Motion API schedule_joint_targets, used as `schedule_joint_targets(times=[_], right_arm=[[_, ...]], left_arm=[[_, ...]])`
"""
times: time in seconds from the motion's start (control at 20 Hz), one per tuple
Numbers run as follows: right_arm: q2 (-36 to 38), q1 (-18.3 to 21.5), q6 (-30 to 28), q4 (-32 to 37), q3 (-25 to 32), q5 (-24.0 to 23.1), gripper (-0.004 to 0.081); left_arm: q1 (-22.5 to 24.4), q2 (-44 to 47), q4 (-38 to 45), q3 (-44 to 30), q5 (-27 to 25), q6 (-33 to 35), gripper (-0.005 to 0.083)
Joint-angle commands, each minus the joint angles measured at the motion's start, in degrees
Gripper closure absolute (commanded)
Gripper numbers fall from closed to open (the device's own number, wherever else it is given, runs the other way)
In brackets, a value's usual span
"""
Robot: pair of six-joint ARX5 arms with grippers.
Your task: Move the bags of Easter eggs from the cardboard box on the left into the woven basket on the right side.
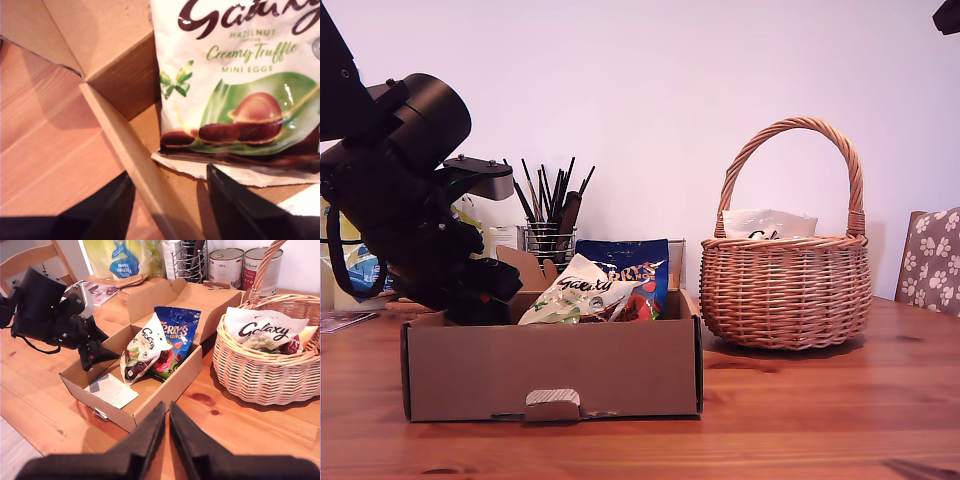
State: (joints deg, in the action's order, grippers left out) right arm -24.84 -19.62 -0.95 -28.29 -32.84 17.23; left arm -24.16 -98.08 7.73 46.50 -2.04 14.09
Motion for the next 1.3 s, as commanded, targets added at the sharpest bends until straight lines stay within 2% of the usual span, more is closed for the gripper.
schedule_joint_targets(times=[0.0,0.35,0.4,0.55,0.7,0.9,1.1,1.25], right_arm=[[-0.04,0.44,-0.02,0.26,1.38,-0.68,0.0775],[-1.27,0.57,0.00,0.57,1.33,-1.77,0.0777],[-1.55,0.57,0.00,0.52,1.33,-1.77,0.0777],[-2.43,0.57,0.00,0.57,1.33,-1.77,0.0777],[-3.23,0.57,0.00,0.59,1.33,-1.77,0.0777],[-4.44,0.57,0.00,0.63,1.33,-1.77,0.0777],[-5.68,0.57,0.00,1.42,1.33,-1.77,0.0778],[-6.69,0.57,0.00,1.64,1.33,-1.75,0.0778]], left_arm=[[0.35,0.96,-0.37,-0.26,1.57,-0.74,0.0396],[0.35,0.96,0.09,-0.26,1.57,-0.72,0.0381],[0.35,0.96,0.46,-0.26,1.57,-0.68,0.0353],[0.35,1.40,1.22,-0.26,1.57,-0.57,0.0187],[-0.20,3.13,0.92,-0.24,1.57,-0.57,0.0184],[-1.99,10.38,-1.20,-0.24,1.95,0.13,0.0185],[-4.02,15.28,-3.08,-0.24,11.61,1.40,0.0185],[-5.38,14.45,-2.89,-0.24,13.73,0.87,0.0184]])
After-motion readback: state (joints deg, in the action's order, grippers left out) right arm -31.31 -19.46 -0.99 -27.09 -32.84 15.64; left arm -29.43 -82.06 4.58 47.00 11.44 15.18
